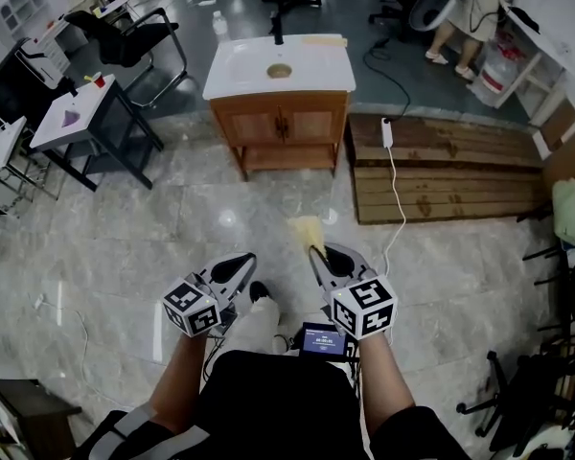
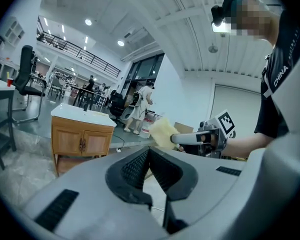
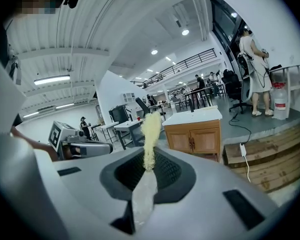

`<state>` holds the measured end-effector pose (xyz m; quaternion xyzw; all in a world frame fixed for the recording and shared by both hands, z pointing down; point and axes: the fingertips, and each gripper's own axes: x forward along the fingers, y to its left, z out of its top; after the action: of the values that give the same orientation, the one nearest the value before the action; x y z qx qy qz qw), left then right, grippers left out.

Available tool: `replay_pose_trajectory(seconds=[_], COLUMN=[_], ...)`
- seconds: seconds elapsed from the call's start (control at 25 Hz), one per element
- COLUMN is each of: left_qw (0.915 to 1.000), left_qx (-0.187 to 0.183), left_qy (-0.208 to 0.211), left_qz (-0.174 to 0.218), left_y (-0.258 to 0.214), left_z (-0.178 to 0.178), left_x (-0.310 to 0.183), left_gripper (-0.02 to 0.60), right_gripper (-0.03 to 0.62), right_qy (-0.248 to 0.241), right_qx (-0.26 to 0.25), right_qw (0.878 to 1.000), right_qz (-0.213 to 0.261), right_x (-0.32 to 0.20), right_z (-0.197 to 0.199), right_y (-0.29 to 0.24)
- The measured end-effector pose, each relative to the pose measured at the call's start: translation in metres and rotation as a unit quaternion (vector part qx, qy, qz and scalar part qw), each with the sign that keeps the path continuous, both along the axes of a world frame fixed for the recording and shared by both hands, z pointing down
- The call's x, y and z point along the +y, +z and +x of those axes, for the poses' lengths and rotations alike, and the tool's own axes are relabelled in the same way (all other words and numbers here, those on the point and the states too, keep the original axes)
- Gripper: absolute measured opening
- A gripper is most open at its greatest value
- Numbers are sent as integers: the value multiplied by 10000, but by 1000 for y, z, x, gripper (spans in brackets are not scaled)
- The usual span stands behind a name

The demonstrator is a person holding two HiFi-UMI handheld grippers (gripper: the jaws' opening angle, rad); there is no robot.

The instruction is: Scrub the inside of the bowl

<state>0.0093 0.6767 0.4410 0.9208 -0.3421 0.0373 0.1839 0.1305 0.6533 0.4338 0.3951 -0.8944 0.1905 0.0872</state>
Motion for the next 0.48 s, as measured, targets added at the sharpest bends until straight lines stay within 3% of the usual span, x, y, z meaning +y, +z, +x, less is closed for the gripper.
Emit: replay_pose_trajectory(seconds=[0.24,0.48], left_qw=[9999,9997], left_qx=[5,163], left_qy=[-21,-28], left_qz=[-144,-193], left_y=[10,13], left_z=[-10,-15], left_x=[-27,-85], left_gripper=[3,3], right_gripper=[40,40], right_qy=[58,55], right_qx=[31,225], right_qw=[9998,9994], right_qz=[-178,-270], right_x=[-27,-79], right_z=[-3,-7], right_y=[12,14])
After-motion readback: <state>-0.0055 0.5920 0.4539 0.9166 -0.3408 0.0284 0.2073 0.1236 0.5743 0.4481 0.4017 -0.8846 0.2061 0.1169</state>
